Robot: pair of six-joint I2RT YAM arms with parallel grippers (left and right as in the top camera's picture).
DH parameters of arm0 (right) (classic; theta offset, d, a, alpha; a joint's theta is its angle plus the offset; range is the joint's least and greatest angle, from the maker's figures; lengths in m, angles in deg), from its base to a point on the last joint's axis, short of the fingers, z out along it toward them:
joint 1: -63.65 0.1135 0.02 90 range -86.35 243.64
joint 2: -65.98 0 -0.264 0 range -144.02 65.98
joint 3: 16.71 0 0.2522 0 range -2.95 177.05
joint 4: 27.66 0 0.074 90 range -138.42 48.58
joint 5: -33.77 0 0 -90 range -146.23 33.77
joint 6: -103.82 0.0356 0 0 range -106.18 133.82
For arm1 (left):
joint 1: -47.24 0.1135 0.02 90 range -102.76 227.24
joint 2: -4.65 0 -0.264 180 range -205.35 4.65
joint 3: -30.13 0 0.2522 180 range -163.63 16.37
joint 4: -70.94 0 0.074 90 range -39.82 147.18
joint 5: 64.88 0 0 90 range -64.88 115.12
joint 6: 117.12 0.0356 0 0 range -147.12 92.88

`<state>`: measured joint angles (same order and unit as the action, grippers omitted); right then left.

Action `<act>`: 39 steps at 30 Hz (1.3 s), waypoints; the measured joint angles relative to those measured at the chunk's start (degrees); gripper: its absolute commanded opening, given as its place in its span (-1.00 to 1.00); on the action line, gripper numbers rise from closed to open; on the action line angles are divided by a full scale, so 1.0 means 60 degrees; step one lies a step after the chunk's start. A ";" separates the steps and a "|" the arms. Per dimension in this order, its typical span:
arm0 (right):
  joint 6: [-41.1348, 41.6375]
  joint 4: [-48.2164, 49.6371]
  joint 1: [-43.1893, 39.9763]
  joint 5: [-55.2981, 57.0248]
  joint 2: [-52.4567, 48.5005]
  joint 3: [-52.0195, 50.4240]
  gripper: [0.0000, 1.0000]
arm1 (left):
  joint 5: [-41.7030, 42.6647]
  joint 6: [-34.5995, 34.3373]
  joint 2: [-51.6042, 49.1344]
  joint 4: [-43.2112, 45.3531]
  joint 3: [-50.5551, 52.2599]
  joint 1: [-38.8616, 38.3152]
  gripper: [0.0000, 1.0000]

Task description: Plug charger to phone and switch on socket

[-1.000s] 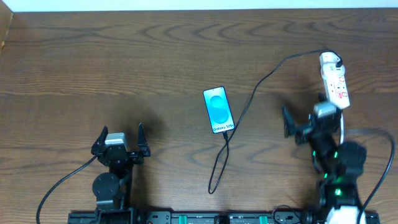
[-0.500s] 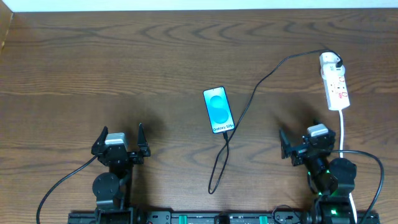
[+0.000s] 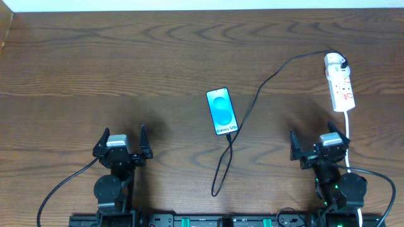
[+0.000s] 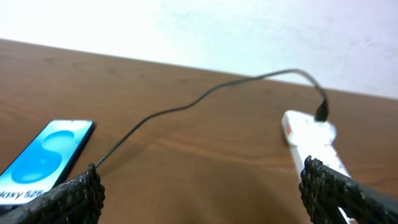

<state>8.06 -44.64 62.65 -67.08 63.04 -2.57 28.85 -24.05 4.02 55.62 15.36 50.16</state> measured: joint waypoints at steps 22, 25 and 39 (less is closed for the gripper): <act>0.0889 -0.0127 0.0000 0.1355 0.0353 0.0000 0.99 | 0.0000 -0.0004 0.0000 0.0000 0.0000 0.0000 0.87; 0.0889 -0.0127 0.0000 0.1355 0.0353 0.0000 0.98 | 0.0000 -0.0004 0.0000 0.0000 0.0000 0.0000 0.88; 0.0889 -0.0127 0.0000 0.1355 0.0353 0.0000 0.98 | 0.0000 -0.0004 0.0000 0.0000 0.0000 0.0000 0.87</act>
<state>13.40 -45.41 62.65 -58.95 65.16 -2.57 28.85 -24.07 4.02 55.62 15.36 50.16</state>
